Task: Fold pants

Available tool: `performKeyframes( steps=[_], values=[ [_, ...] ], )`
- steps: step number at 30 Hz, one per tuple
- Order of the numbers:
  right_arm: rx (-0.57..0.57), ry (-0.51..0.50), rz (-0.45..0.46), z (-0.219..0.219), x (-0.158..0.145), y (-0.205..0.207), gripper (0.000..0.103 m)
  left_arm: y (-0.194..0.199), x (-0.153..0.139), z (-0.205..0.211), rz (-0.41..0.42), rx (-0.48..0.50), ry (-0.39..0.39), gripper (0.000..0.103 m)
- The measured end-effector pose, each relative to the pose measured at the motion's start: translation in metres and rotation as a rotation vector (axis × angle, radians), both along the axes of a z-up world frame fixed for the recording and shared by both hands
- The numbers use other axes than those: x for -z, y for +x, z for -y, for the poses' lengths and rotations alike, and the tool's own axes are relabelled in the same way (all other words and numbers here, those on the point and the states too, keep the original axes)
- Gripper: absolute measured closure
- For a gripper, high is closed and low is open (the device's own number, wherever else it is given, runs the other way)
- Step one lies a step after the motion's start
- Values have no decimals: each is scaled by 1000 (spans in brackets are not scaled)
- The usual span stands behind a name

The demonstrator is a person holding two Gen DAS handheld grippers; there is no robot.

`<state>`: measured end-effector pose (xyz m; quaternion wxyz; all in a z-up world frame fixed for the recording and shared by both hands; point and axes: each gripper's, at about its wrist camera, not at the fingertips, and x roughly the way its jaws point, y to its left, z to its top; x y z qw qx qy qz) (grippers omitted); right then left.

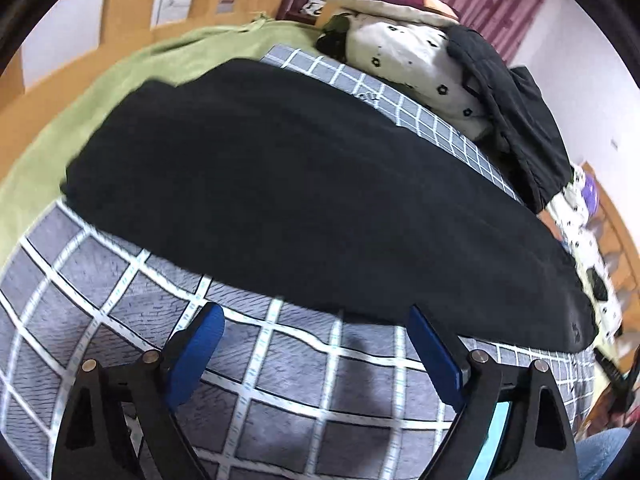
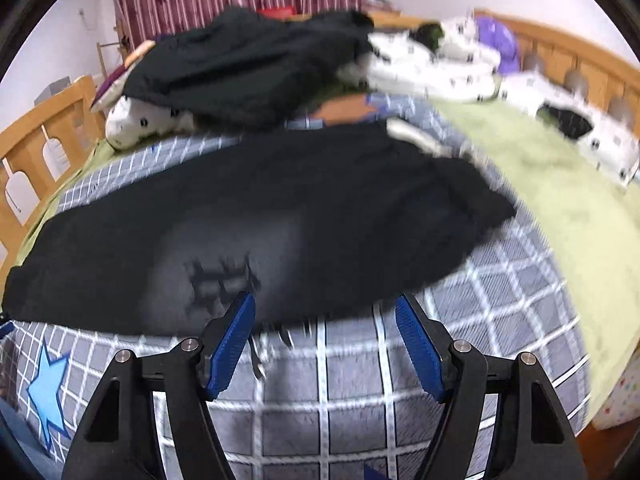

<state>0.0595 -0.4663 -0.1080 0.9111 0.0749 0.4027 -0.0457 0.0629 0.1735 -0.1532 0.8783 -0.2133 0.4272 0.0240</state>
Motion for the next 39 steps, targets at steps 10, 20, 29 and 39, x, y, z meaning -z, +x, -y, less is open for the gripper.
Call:
performKeyframes(
  steps=[10, 20, 29, 39],
  values=[
    [23, 213, -8, 3, 38, 20, 30, 24, 18, -21, 36, -128, -142, 13],
    [16, 133, 82, -17, -4, 48, 83, 40, -12, -33, 19, -165, -75, 91],
    [-50, 95, 185, -19, -72, 103, 85, 107, -92, -25, 175, -131, 53, 91],
    [-66, 66, 167, -22, -45, 218, 85, 231, -56, -17, 111, -180, 183, 92]
  ],
)
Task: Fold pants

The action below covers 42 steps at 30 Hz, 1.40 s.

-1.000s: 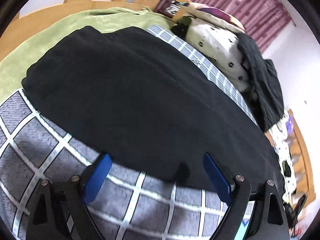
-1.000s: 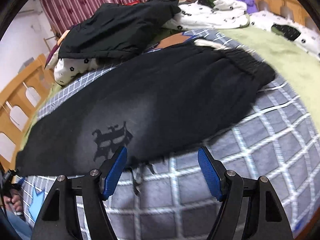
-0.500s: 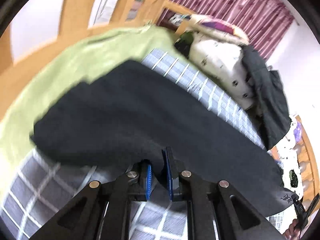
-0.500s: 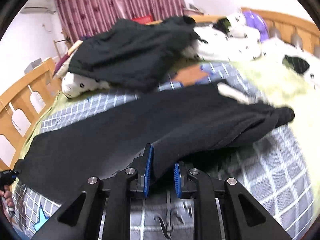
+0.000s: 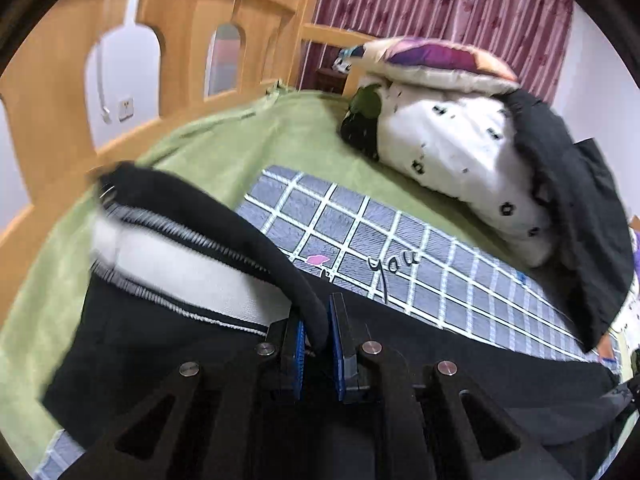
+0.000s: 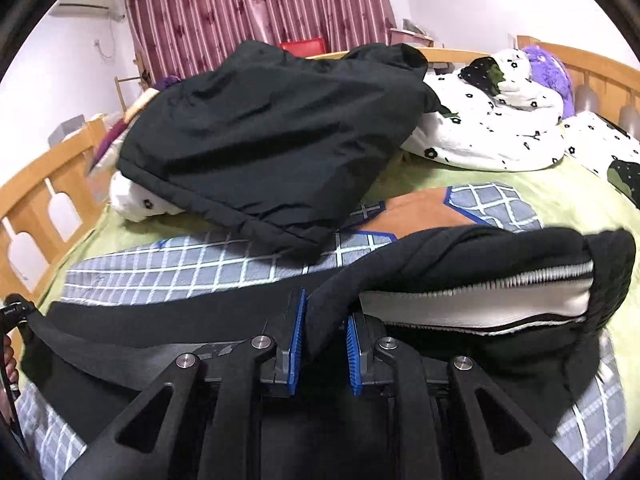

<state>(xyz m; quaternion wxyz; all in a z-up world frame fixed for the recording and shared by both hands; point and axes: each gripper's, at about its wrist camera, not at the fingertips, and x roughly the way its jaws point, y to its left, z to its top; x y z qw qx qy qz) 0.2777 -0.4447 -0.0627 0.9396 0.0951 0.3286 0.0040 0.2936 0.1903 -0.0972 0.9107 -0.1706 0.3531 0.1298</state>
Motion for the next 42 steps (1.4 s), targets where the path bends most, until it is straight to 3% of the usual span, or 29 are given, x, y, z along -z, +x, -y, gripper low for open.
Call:
performKeyframes(
  steps=[3, 5, 6, 7, 8, 9, 13, 15, 18, 22, 26, 31, 38, 39, 40, 41, 42],
  values=[
    [32, -2, -60, -4, 23, 34, 83, 23, 24, 1, -68, -30, 10, 91],
    [56, -9, -93, -5, 36, 51, 77, 26, 28, 2, -93, -33, 23, 86],
    [60, -10, -100, -5, 38, 55, 64, 27, 27, 4, -107, -13, 24, 73],
    [56, -4, -101, -5, 38, 58, 57, 26, 24, 5, -104, 1, 26, 53],
    [44, 10, -91, -6, 35, 56, 50, 20, 19, 6, -86, 5, 36, 44],
    [25, 26, -72, -8, 29, 50, 49, 9, 10, 8, -49, -5, 62, 35],
    [-27, -42, -42, -27, 12, 17, 44, -27, -8, 13, -40, 23, 116, 32],
    [-42, -100, -47, -34, 9, -11, 41, -56, -8, 11, -58, 50, 86, 31],
    [-50, -101, -79, -29, 15, -54, 39, -97, 2, 5, -80, 83, -1, 31],
    [-11, -50, -144, -8, 36, -106, 37, -151, 31, 0, -126, 118, -136, 31],
    [37, 54, -168, 19, 59, -149, 37, -175, 56, -7, -142, 132, -243, 31],
    [46, 176, -200, 31, 78, -151, 37, -168, 68, -27, -95, 100, -380, 31],
    [108, 228, -187, 41, 97, -107, 37, -131, 76, -43, -32, 68, -412, 33],
    [125, 233, -182, 43, 98, -97, 38, -123, 77, -45, -26, 55, -414, 35],
    [139, 234, -182, 45, 98, -89, 43, -118, 76, -46, -28, 38, -407, 46],
    [169, 231, -183, 47, 99, -78, 64, -112, 76, -48, -35, 21, -397, 54],
    [192, 225, -187, 51, 100, -70, 81, -105, 77, -49, -53, -1, -384, 71]
  ],
)
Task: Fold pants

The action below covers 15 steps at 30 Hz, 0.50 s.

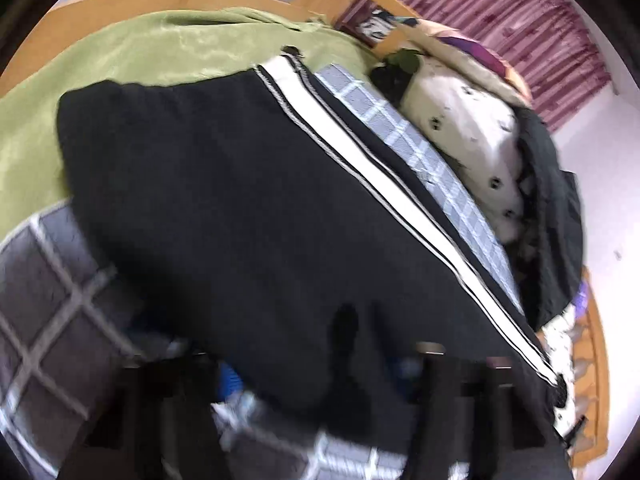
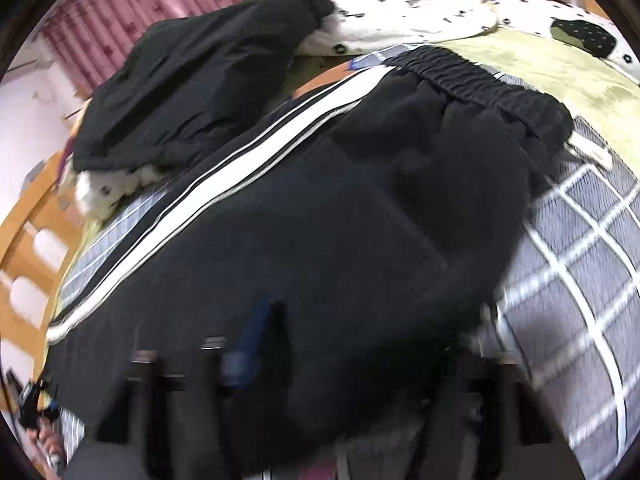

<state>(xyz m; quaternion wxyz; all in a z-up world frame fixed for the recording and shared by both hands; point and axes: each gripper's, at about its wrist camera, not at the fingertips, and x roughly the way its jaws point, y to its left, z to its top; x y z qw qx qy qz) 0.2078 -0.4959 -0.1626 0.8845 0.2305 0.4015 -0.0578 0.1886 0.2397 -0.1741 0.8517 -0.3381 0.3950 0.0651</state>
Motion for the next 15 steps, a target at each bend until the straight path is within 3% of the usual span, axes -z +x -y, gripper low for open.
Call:
performKeyframes(
  steps=[1, 3, 5, 9, 15],
  values=[
    [6, 10, -1, 3, 0, 6, 84, 7, 1, -3, -21, -15, 2, 81],
    [16, 40, 1, 8, -4, 16, 89, 12, -2, -7, -37, -8, -18, 87],
    [11, 24, 18, 8, -18, 15, 90, 7, -20, -4, -6, 7, 11, 92],
    [-16, -3, 77, 9, -51, -10, 92, -22, -50, 7, 37, 69, 65, 92],
    [-43, -32, 86, 23, -71, -79, 92, -80, -49, 23, 13, 163, 123, 92]
  ],
)
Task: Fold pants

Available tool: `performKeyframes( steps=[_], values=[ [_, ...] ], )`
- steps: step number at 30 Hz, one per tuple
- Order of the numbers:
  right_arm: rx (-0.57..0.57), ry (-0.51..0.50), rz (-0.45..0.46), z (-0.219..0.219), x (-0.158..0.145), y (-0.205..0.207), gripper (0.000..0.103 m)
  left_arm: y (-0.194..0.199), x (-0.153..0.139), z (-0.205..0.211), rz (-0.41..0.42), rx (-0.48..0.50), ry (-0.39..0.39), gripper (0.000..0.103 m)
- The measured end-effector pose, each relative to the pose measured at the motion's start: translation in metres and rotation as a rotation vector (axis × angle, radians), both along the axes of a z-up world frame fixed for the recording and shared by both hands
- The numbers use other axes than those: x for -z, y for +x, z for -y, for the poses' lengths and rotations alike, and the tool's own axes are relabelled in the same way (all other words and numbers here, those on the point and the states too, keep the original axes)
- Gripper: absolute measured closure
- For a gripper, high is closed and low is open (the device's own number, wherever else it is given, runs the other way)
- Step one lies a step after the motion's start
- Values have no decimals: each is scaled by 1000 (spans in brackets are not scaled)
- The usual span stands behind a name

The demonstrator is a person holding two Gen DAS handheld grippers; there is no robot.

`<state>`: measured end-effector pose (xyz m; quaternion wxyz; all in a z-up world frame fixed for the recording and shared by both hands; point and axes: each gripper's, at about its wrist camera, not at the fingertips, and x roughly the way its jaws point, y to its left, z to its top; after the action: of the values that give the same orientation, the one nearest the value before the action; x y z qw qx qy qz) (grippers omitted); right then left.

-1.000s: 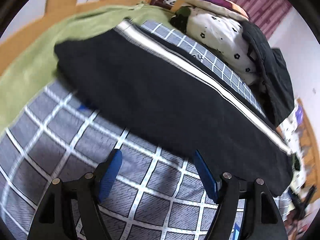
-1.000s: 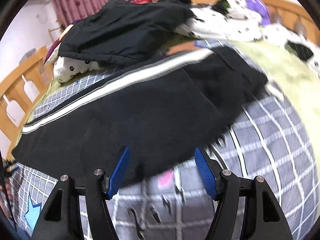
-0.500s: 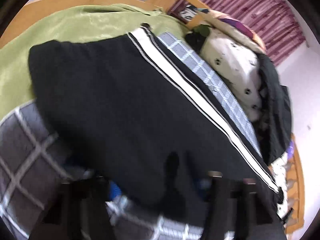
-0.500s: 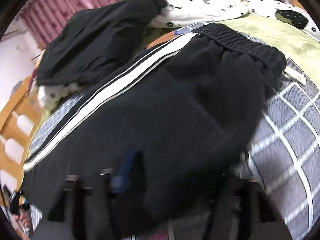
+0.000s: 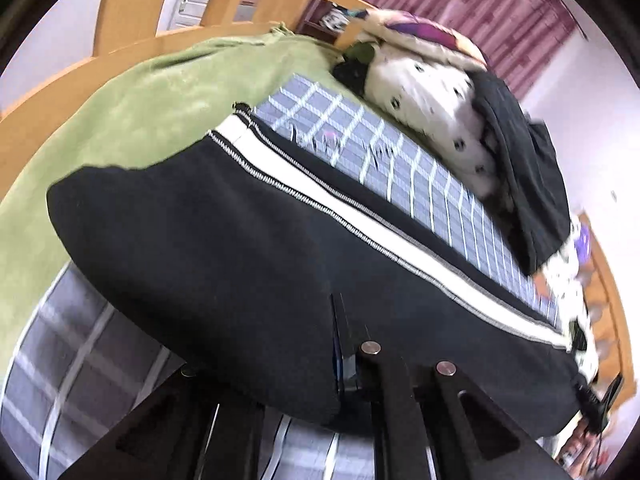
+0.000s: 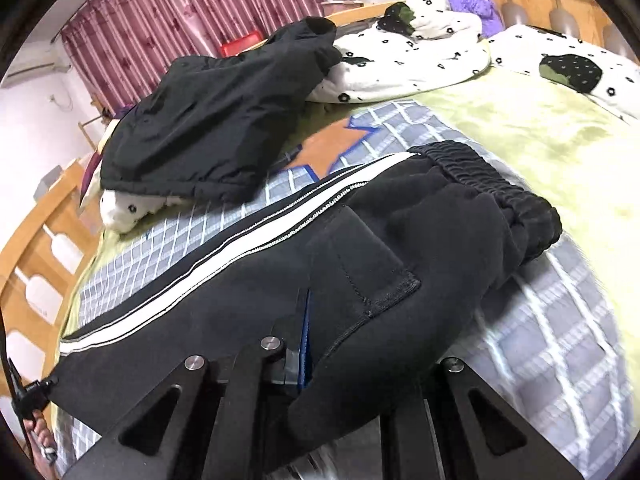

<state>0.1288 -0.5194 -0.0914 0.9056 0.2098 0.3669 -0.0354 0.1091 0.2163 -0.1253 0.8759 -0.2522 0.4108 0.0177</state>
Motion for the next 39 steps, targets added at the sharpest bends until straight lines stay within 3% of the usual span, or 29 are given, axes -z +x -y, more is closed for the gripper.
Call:
performKeyframes(
  steps=[5, 8, 10, 11, 13, 15, 18, 21, 23, 25, 26, 29, 31, 34, 37, 39],
  values=[
    [-11, 10, -44, 21, 20, -58, 92, -39, 20, 12, -25, 33, 29, 90],
    [-9, 10, -72, 20, 39, -62, 89, -38, 30, 17, -68, 15, 102, 79],
    [-13, -25, -105, 18, 51, -64, 83, -37, 33, 24, -111, 0, 195, 61],
    [-21, -39, -115, 17, 55, -67, 76, -39, 32, 26, -110, -4, 225, 57],
    [-18, -45, -91, 23, 53, -79, 63, -46, 28, 31, -111, -14, 277, 38],
    [29, -35, -59, 37, 47, -91, 39, -55, 25, 29, -102, -33, 295, 37],
    [107, 49, -9, 69, 43, -91, 29, -67, 22, 24, -85, -64, 270, 37],
    [152, 161, -7, 93, 52, -71, 28, -71, 22, 20, -79, -112, 242, 37],
    [199, 182, -30, 101, 59, -53, 29, -71, 20, 20, -87, -134, 248, 37],
    [274, 129, -40, 105, 54, -40, 50, -73, 13, 22, -82, -140, 270, 37],
    [254, 86, -26, 104, 45, -35, 62, -75, 9, 23, -73, -143, 287, 37],
    [124, -45, 95, 100, 2, -32, 66, -79, -5, 27, -49, -145, 338, 37],
    [115, -41, 132, 109, -10, -36, 66, -83, -12, 30, -32, -136, 342, 37],
    [125, -72, 55, 116, 3, -37, 63, -86, -16, 33, -11, -104, 325, 37],
    [112, -88, -147, 112, 31, -29, 58, -84, -21, 37, 6, -58, 299, 37],
    [128, -95, -134, 114, 27, -45, 56, -84, -27, 38, 28, -31, 290, 37]
  ],
)
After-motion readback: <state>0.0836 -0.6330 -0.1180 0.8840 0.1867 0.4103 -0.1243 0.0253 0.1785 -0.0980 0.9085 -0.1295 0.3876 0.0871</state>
